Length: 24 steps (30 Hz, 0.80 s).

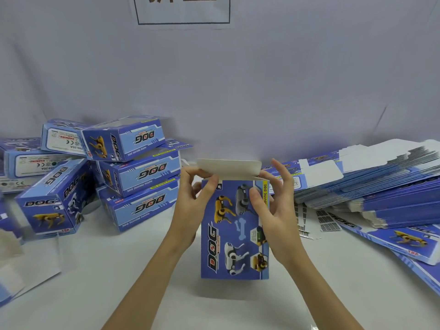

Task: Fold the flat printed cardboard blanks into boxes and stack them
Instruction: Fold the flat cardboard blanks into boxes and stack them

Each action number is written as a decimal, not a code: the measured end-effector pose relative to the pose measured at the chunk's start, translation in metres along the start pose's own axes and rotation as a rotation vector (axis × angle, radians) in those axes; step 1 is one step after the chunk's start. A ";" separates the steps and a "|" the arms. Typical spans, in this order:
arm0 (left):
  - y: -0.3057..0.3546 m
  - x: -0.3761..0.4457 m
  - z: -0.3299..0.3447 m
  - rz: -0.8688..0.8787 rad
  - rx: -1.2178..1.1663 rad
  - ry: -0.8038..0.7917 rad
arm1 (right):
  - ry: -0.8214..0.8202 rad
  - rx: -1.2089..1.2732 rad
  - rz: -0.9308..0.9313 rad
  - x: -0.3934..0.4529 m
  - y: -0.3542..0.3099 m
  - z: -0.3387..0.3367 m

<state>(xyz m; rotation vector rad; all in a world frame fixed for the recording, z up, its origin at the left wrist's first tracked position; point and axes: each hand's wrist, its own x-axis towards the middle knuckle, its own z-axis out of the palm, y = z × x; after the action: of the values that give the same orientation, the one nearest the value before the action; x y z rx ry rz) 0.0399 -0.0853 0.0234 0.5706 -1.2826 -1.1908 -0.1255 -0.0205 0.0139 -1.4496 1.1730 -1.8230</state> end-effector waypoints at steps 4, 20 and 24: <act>0.008 -0.002 0.003 0.045 0.018 -0.037 | -0.060 0.033 0.038 -0.002 0.002 -0.002; 0.004 0.001 -0.015 -0.020 0.027 -0.252 | 0.051 0.278 0.118 -0.007 -0.010 0.012; 0.007 0.001 -0.015 -0.003 0.093 -0.236 | 0.033 0.247 0.100 -0.007 -0.010 0.010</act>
<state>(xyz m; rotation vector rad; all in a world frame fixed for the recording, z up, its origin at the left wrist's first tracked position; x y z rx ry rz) 0.0562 -0.0881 0.0258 0.5100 -1.5437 -1.2332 -0.1131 -0.0128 0.0202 -1.2047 0.9775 -1.8546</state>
